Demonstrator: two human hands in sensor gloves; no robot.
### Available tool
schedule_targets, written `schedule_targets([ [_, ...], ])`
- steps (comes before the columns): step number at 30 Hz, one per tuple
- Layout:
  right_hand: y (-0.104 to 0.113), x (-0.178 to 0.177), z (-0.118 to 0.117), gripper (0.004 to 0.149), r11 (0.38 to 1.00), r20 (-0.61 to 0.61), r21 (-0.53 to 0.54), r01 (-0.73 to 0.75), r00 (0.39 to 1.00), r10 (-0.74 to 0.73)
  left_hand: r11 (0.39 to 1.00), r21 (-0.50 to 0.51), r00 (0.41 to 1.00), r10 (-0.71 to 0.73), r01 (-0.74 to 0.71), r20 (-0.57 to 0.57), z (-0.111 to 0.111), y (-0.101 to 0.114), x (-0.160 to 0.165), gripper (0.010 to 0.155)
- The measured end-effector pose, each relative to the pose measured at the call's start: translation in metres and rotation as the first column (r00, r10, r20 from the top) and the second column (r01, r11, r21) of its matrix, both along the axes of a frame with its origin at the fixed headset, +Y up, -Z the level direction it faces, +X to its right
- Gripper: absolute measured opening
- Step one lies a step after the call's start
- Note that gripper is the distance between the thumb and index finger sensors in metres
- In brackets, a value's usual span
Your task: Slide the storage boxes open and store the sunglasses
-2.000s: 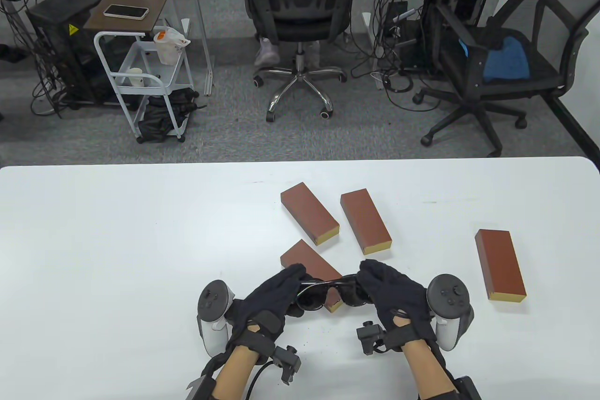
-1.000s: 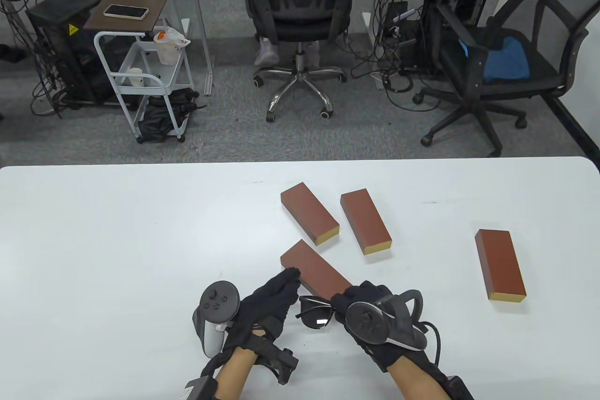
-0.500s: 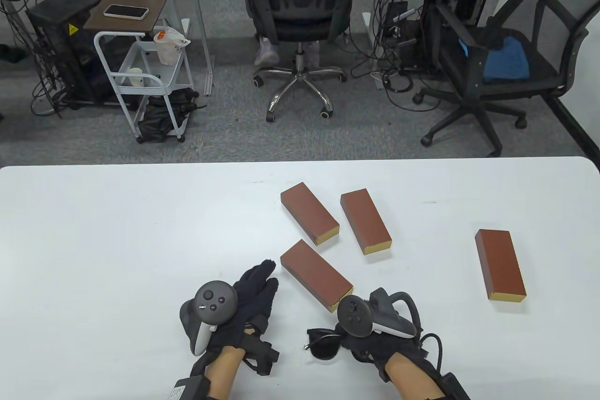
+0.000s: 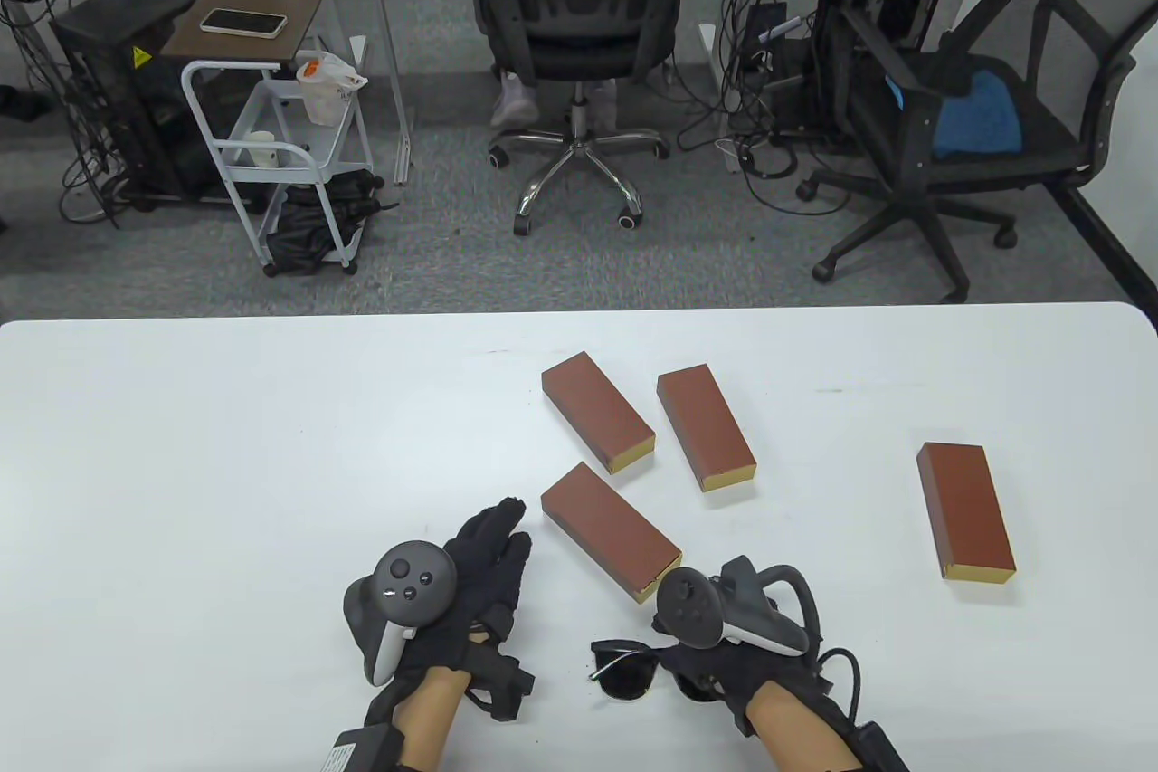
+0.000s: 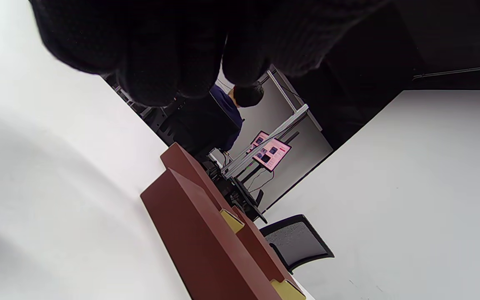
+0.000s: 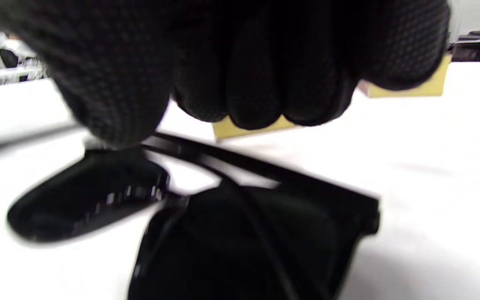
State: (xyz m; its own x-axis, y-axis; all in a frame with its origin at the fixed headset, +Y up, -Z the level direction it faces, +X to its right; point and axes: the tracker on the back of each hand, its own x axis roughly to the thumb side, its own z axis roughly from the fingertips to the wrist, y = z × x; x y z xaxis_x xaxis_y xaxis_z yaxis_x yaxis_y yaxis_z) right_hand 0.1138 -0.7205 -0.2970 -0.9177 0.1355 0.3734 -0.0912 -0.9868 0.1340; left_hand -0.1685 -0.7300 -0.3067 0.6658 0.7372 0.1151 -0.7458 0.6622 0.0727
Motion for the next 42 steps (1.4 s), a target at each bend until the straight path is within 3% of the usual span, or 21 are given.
schedule_targets([
  [6,0.034,0.046,-0.008,0.053,0.963,0.167,0.257,0.081,0.978,-0.127,0.994,0.046,0.995,-0.101,0.101,0.005,0.002,0.001,0.003,0.056],
  [9,0.037,0.078,-0.019,0.057,0.941,0.256,0.323,0.101,0.948,-0.189,0.987,0.061,0.989,-0.147,0.146,0.018,0.002,0.003,0.007,0.058],
  [14,0.015,0.133,-0.038,0.064,0.968,0.433,0.249,0.031,0.891,-0.140,0.990,0.054,0.990,-0.135,0.133,0.031,0.002,0.002,0.011,0.058],
  [21,-0.013,0.192,-0.062,0.075,0.972,0.627,0.114,-0.204,0.774,0.089,0.988,0.052,0.988,-0.149,0.147,0.044,0.004,0.001,0.013,0.059],
  [32,-0.031,0.250,-0.078,0.090,0.977,0.834,-0.100,-0.190,0.519,0.186,0.994,0.063,0.994,-0.092,0.088,0.055,0.003,0.003,0.016,0.057],
  [38,-0.043,0.264,-0.081,0.091,0.972,0.861,-0.177,-0.154,0.455,0.228,0.995,0.059,0.996,-0.084,0.082,0.031,0.003,0.002,0.010,0.057],
  [42,-0.046,0.267,-0.083,0.088,0.988,0.872,-0.135,-0.079,0.464,0.156,0.994,0.058,0.996,-0.093,0.092,0.011,0.003,0.002,0.008,0.057],
])
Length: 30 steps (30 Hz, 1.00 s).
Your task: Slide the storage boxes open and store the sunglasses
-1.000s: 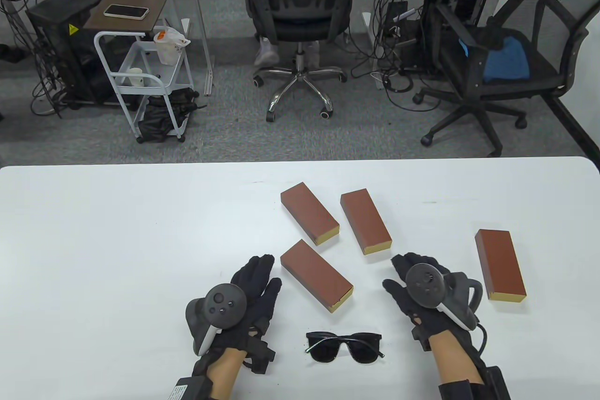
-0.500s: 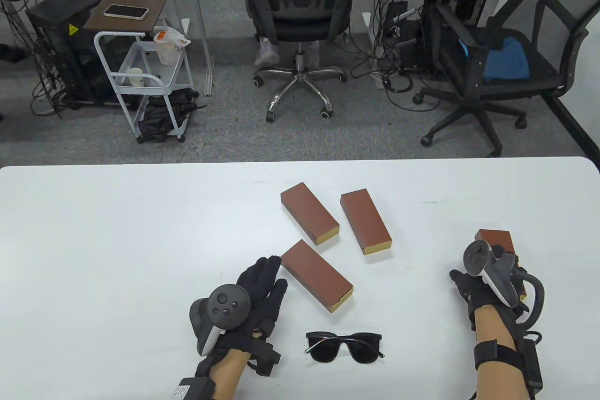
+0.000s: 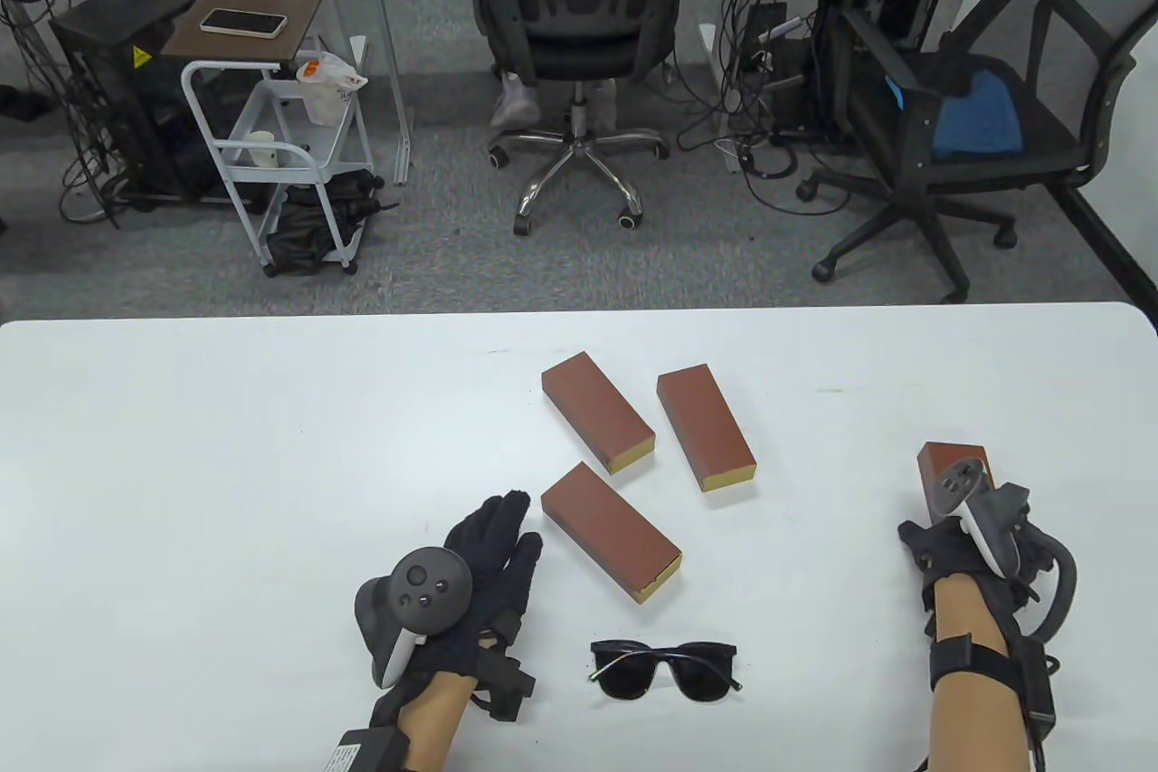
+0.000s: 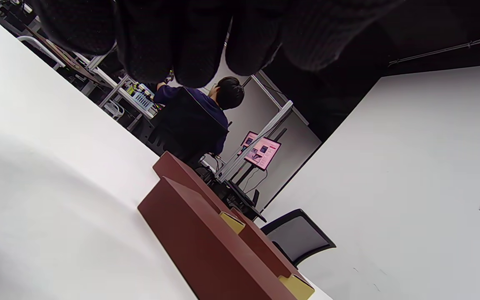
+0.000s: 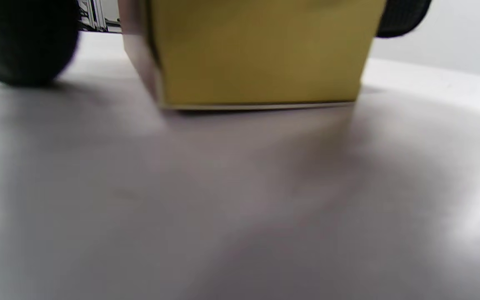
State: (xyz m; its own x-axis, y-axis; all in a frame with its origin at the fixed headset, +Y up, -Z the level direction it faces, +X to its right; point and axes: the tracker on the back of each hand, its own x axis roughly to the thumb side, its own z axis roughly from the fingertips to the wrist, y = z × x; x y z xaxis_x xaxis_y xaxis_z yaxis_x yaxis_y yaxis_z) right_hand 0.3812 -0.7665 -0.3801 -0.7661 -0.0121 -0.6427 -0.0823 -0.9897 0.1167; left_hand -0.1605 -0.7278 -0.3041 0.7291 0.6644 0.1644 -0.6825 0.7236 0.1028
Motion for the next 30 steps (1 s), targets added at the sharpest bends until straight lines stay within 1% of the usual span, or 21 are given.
schedule_targets([
  [2,0.001,0.000,-0.001,0.083,1.000,-0.023,0.016,-0.005,1.000,0.005,1.000,-0.002,1.000,-0.006,0.006,-0.004,0.000,-0.001,0.000,0.057],
  [4,0.000,-0.001,-0.002,0.080,1.000,-0.029,0.009,-0.005,1.000,0.005,1.000,-0.001,1.000,-0.019,0.019,-0.005,0.000,-0.001,0.000,0.057],
  [10,-0.002,-0.005,-0.001,0.076,1.000,-0.052,-0.002,-0.023,0.998,0.023,0.999,0.006,0.999,-0.050,0.050,-0.008,0.000,0.000,-0.001,0.057],
  [12,-0.002,-0.006,0.000,0.075,0.999,-0.068,0.010,-0.031,0.997,0.032,0.998,0.008,0.998,-0.058,0.058,-0.009,0.000,0.000,-0.001,0.057],
  [15,-0.001,-0.008,0.001,0.074,0.999,-0.097,0.049,-0.006,0.995,0.011,0.997,0.015,0.997,-0.073,0.073,-0.013,0.000,0.000,-0.002,0.057],
  [18,0.007,-0.014,0.001,0.073,0.997,-0.137,0.075,0.011,0.991,-0.001,0.995,0.021,0.995,-0.095,0.095,-0.006,0.000,0.001,-0.002,0.059],
  [22,0.028,-0.026,0.001,0.072,0.991,-0.238,0.128,0.033,0.971,-0.002,0.984,0.046,0.984,-0.175,0.173,0.028,0.000,0.003,0.002,0.064],
  [25,0.047,-0.041,0.003,0.072,0.985,-0.354,0.151,0.084,0.935,-0.025,0.979,0.073,0.980,-0.196,0.192,0.042,0.003,0.007,0.007,0.066],
  [26,0.055,-0.048,0.005,0.072,0.983,-0.417,0.150,0.109,0.908,-0.037,0.976,0.085,0.978,-0.204,0.200,0.044,0.004,0.008,0.008,0.067],
  [29,0.071,-0.068,0.009,0.072,0.974,-0.551,0.142,0.174,0.832,-0.069,0.970,0.114,0.973,-0.222,0.214,0.062,0.005,0.012,0.012,0.071],
  [30,0.078,-0.076,0.012,0.072,0.970,-0.607,0.140,0.200,0.791,-0.075,0.968,0.125,0.971,-0.229,0.219,0.073,0.006,0.013,0.014,0.073],
])
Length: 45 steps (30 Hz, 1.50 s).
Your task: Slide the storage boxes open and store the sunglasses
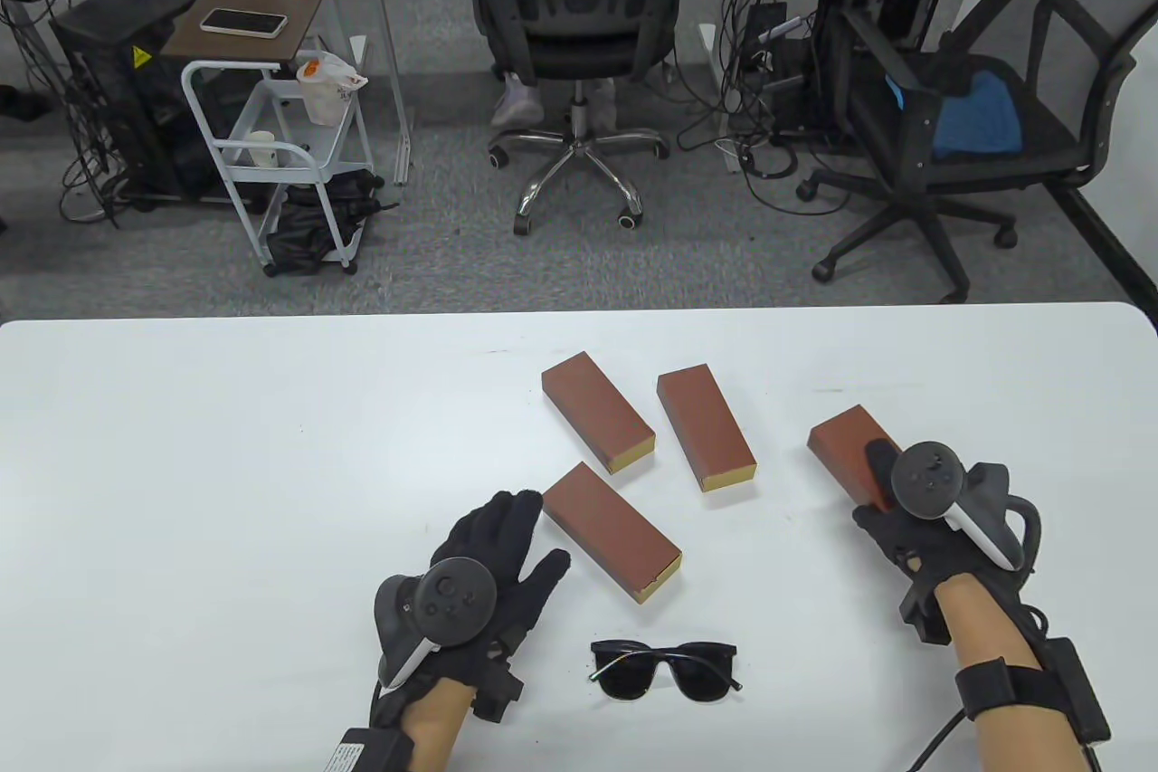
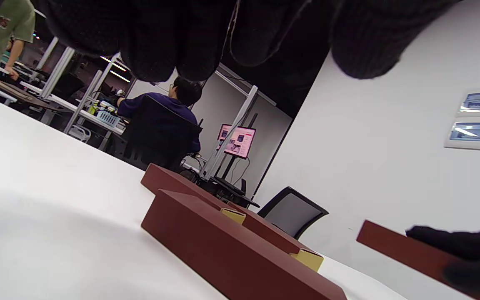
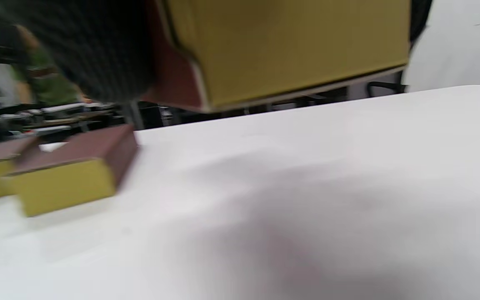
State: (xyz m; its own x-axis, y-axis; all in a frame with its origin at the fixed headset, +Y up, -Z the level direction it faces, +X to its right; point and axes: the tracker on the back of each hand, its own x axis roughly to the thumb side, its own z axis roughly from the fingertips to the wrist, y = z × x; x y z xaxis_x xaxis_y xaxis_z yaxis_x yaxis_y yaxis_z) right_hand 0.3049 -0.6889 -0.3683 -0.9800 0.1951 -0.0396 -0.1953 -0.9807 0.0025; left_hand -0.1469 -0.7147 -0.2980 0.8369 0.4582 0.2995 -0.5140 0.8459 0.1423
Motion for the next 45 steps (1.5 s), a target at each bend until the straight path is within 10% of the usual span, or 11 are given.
schedule_targets([
  [18,0.037,-0.131,0.042,0.073,1.000,-0.613,-0.020,-0.007,0.790,-0.007,0.979,0.171,0.955,-0.154,0.112,0.254,0.010,0.014,0.020,0.091],
  [29,0.042,-0.174,0.064,0.075,1.000,-0.754,-0.030,0.010,0.657,-0.029,0.974,0.171,0.927,-0.200,0.151,0.318,0.013,0.015,0.027,0.098],
  [45,0.031,-0.158,0.060,0.089,0.986,-0.716,0.038,0.160,0.693,-0.085,0.999,-0.054,0.917,0.018,0.004,0.399,0.002,0.020,0.016,0.095],
])
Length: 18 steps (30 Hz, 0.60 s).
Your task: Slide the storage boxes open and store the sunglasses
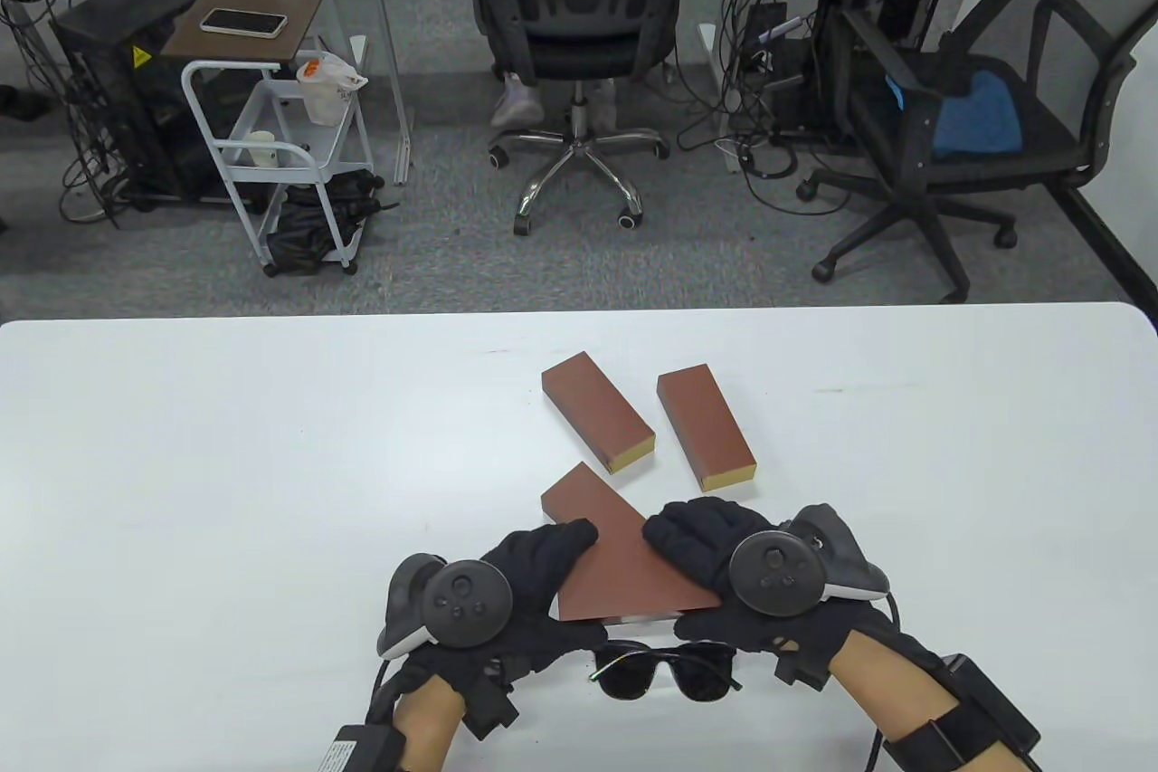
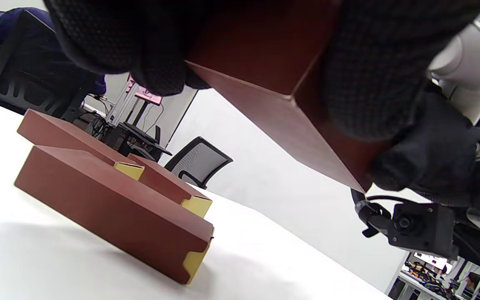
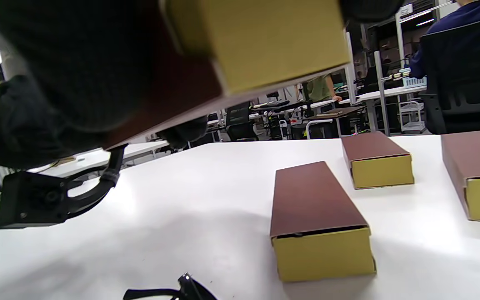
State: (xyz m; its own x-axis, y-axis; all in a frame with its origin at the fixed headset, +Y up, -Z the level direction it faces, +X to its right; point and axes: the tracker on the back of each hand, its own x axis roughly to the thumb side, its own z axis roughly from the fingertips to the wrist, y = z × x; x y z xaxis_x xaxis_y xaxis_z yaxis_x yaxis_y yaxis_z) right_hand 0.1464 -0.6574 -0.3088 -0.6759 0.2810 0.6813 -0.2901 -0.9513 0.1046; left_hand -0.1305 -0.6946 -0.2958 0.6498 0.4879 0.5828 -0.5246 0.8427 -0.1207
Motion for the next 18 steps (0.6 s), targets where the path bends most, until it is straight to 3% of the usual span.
schedule_targets([
  [14,-0.024,0.023,0.001,0.088,0.988,0.058,-0.055,0.143,0.988,-0.140,0.997,-0.078,1.000,0.005,-0.004,0.009,-0.003,-0.003,-0.005,0.094],
  [18,-0.030,0.023,0.000,0.091,0.991,0.058,-0.010,0.133,0.990,-0.132,0.995,-0.095,1.000,-0.027,0.028,0.011,-0.005,-0.008,-0.004,0.094],
])
